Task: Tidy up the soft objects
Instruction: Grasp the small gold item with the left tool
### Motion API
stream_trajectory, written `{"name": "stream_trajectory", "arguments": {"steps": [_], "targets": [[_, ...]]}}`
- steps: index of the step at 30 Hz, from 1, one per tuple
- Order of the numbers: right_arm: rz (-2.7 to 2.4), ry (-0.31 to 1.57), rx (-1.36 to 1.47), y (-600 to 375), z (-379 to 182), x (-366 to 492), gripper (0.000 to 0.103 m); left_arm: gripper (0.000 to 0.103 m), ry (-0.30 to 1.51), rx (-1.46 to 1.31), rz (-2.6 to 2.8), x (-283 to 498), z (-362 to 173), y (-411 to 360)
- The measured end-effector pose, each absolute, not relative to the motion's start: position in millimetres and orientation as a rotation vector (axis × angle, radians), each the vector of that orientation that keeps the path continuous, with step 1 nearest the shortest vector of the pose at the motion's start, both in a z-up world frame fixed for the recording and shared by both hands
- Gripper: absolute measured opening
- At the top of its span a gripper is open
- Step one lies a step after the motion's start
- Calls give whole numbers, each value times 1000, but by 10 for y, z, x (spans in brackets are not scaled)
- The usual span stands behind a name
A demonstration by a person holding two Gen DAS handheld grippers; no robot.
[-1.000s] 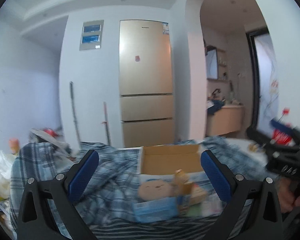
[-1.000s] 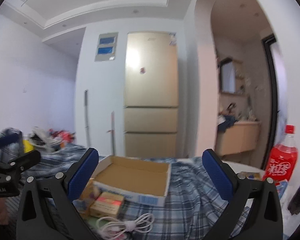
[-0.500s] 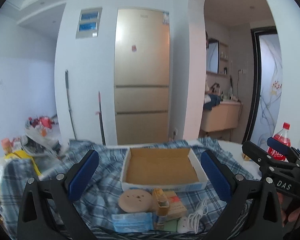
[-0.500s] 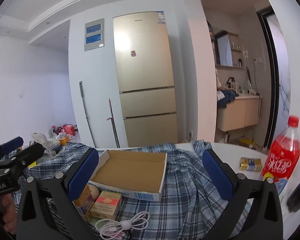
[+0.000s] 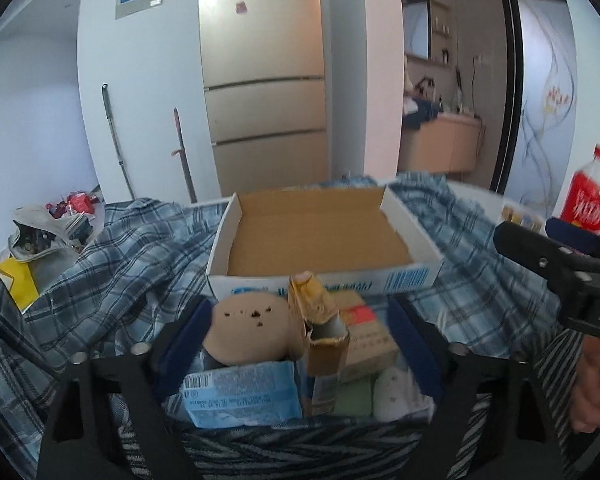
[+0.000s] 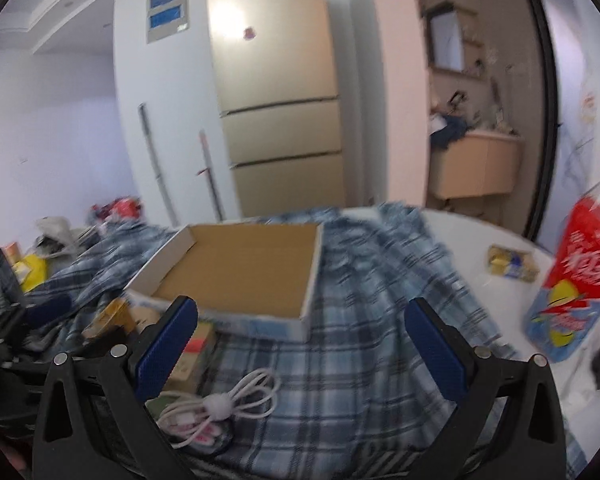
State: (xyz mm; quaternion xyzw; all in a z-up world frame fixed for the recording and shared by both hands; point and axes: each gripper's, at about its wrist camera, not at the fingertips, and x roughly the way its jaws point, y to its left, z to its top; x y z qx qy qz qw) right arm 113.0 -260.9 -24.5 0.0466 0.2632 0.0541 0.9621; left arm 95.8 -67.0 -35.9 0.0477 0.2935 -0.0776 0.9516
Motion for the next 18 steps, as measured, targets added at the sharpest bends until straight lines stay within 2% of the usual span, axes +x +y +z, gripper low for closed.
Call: {"name": "stream_trajectory", "arguments": {"steps": [4,6,8,10,11,15,18], "targets": [[159,604,132,-2601,-371,1212,103,77,612,84,-170,991,-377,-655],[165,640,155,-2590,-427,1241,103,56,628,76,-169,1004,-397,-630],[177,671,190,-2594,-463,1261,101,40,654,79,-168,1033,-404,-612],[184,692,202,-2577,-500,1273,90,25,669,73,-154,1043,-410,-583],[189,709,195,-2550,-517,1285,90,19,667,66,-153,1033,-391,-571],[252,770,168,-2411,-584,1306,81,16,590,36,-169,872,-244,-508],[254,781,164,-2354,-600,1261,81,16,462,48,-166,664,-117,-469]]}}
